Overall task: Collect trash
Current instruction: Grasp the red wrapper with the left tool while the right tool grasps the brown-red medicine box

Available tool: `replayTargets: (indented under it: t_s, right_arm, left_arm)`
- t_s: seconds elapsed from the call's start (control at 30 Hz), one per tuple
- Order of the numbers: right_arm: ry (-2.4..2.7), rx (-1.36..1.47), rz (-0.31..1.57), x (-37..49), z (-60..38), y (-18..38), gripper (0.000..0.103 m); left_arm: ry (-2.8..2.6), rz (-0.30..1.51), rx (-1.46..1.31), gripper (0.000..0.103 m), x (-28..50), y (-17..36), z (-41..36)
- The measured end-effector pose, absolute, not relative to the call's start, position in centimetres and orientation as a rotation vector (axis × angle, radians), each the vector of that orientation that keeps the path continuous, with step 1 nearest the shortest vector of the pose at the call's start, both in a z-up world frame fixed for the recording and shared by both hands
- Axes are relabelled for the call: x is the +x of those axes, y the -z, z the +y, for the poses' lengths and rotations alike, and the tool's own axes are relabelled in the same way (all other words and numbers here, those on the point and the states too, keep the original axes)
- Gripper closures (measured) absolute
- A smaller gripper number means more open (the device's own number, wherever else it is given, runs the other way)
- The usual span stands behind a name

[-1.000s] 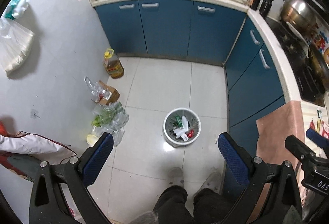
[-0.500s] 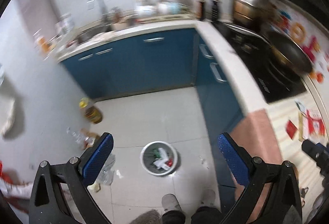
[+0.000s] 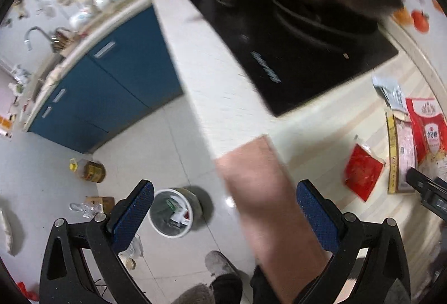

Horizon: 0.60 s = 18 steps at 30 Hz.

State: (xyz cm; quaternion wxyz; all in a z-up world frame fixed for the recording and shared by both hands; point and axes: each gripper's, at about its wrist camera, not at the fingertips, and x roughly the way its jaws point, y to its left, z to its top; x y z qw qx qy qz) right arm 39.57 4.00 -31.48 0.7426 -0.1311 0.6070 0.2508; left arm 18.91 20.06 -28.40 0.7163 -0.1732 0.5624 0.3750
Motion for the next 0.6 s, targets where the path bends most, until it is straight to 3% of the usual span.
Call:
replayTargets:
  t_s: [0.13, 0.23, 0.53, 0.6]
  right_arm:
    - [-0.575, -0.308, 1.371, 42.0, 5.6, 35.4, 0.004]
    - [-0.589, -0.337, 1.340, 42.3, 5.8, 35.9, 0.043]
    - [-0.599, -0.162, 1.291, 45.0, -0.1, 32.2, 0.042]
    - [-0.579, -0.155, 1.285, 45.6, -1.2, 32.0, 0.042]
  left_arm:
    - [-0.753, 1.296, -0.398, 0.000, 22.4, 30.5, 18.9]
    - [-0.670, 1.312, -0.386, 0.000, 24.5, 31.2, 17.6]
    - [-0.369, 1.407, -0.267, 0.001, 31.5, 34.0, 11.8]
    - [-0.341, 1.456, -0.225, 0.017, 32.7, 35.3, 10.7]
